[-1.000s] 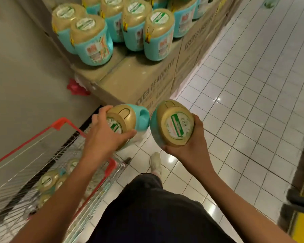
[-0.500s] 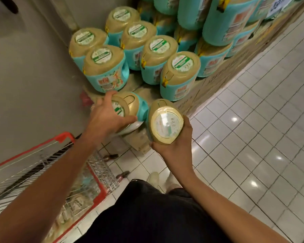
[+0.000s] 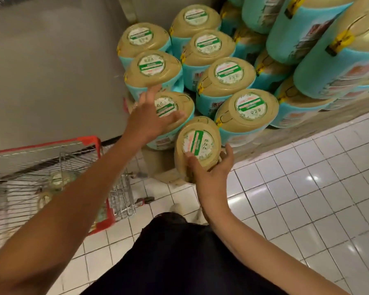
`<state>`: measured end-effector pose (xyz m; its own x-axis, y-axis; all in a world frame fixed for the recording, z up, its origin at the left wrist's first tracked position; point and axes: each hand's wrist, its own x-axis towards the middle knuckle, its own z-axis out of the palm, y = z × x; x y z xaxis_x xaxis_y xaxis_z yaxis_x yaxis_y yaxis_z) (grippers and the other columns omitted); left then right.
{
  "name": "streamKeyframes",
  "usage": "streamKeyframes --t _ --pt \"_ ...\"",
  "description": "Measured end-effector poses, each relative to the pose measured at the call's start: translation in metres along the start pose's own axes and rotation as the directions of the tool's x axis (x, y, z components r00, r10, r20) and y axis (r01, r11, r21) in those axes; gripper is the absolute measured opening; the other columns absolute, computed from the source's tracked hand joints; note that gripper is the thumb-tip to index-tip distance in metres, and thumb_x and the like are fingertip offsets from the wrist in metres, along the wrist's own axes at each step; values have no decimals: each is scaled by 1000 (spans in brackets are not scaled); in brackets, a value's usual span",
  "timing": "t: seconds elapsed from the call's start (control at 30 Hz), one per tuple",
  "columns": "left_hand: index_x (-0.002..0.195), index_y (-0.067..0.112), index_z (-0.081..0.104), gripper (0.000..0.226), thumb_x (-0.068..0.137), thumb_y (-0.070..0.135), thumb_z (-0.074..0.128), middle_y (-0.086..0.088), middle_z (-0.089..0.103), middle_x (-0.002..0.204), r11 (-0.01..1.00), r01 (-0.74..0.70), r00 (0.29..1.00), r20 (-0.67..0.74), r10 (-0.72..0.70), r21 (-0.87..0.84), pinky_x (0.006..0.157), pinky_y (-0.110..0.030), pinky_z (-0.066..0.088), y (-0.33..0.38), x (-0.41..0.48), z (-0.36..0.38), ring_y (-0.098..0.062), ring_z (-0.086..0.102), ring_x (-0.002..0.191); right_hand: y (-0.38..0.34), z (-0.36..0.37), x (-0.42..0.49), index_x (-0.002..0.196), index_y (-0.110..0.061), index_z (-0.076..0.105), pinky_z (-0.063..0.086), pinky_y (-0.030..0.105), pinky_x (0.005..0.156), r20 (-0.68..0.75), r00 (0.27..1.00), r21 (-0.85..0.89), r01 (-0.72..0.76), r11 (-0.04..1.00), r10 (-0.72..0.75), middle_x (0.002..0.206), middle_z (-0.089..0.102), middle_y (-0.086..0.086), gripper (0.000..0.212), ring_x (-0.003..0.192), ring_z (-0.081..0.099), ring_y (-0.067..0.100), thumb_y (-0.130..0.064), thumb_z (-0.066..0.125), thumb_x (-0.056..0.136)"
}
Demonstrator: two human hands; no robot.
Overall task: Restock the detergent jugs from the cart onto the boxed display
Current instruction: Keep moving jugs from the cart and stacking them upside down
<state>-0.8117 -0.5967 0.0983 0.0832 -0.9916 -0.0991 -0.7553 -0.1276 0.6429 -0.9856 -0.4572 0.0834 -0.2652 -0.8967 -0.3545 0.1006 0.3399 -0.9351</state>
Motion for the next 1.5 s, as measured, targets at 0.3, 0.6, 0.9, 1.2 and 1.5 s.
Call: streamKeyframes --t 0.3,0.6,0.9,1.2,1.5 --pt "158 37 35 88 85 61 78 10 45 157 921 80 994 -42 -104 -380 101 -18 44 -52 -56 7 -9 50 136 8 -7 8 144 -44 31 63 29 82 172 904 199 -421 885 391 136 61 -8 94 100 73 -4 -51 89 70" --pt "160 46 33 90 84 56 80 17 41 153 891 -1 996 76 40 -454 93 -3 47 -75 2 -5 9 49 132 4 44 9 130 -37 35 61 28 82 85 889 336 -450 827 449 127 68 -6 88 93 74 -5 -49 91 63" --pt "160 54 26 95 80 78 71 7 33 163 883 -88 996 -10 94 -461 105 -5 41 -79 -1 10 15 37 140 8 59 9 134 -37 33 62 35 90 -7 868 409 -451 794 496 126 67 -5 78 94 74 1 -37 90 81" --pt "162 50 22 101 80 69 78 15 29 165 844 -80 994 23 109 -531 111 -22 49 -81 -10 9 8 35 148 1 65 4 134 -38 35 62 41 92 -83 881 448 -385 807 467 132 67 0 85 112 72 11 -40 95 74" --pt "164 39 21 97 89 36 82 -3 27 166 901 -18 1000 6 23 -434 117 -52 46 -77 -21 9 -21 43 148 -2 75 -1 138 -32 32 61 40 94 -113 870 572 -338 747 480 129 66 1 87 113 67 10 -37 93 76"
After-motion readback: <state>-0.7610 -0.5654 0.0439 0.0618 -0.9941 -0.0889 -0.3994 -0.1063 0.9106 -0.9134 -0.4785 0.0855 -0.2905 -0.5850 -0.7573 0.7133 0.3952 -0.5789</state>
